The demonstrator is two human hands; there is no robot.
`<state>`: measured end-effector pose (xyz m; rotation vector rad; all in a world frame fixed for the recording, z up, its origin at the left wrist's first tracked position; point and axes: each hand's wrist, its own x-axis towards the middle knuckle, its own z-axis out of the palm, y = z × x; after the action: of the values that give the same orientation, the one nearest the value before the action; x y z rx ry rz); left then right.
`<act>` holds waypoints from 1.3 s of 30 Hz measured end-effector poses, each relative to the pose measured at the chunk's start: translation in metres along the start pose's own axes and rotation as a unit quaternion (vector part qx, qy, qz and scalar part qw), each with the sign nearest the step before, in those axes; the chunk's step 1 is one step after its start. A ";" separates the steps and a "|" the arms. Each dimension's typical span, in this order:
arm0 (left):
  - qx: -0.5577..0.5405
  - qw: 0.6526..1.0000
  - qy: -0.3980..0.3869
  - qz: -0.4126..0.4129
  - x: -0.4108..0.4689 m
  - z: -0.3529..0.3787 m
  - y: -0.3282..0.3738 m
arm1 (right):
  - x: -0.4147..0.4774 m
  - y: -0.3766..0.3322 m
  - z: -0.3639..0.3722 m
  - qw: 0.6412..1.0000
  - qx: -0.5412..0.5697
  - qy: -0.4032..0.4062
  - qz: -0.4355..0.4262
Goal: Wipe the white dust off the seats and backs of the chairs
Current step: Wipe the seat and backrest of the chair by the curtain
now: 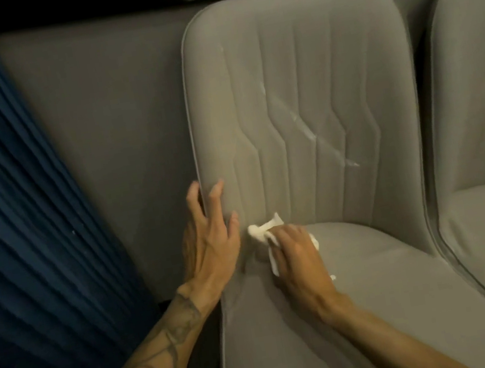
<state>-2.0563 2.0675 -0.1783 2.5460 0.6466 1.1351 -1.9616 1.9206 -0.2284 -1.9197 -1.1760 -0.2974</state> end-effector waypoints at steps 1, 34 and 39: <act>0.010 1.000 0.020 0.000 0.012 0.003 0.007 | 0.011 0.013 -0.014 0.999 -0.019 0.036 0.000; 0.077 0.981 0.178 0.016 0.099 0.047 0.005 | 0.249 0.094 -0.175 0.916 -0.309 0.235 -0.104; 0.076 0.981 0.177 0.010 0.098 0.048 0.004 | 0.170 0.132 -0.157 0.879 -0.412 0.073 -0.228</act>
<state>-1.9608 2.1099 -0.1457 2.4968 0.8195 1.6241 -1.7291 1.8802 -0.1042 -2.2127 -1.5365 -1.3607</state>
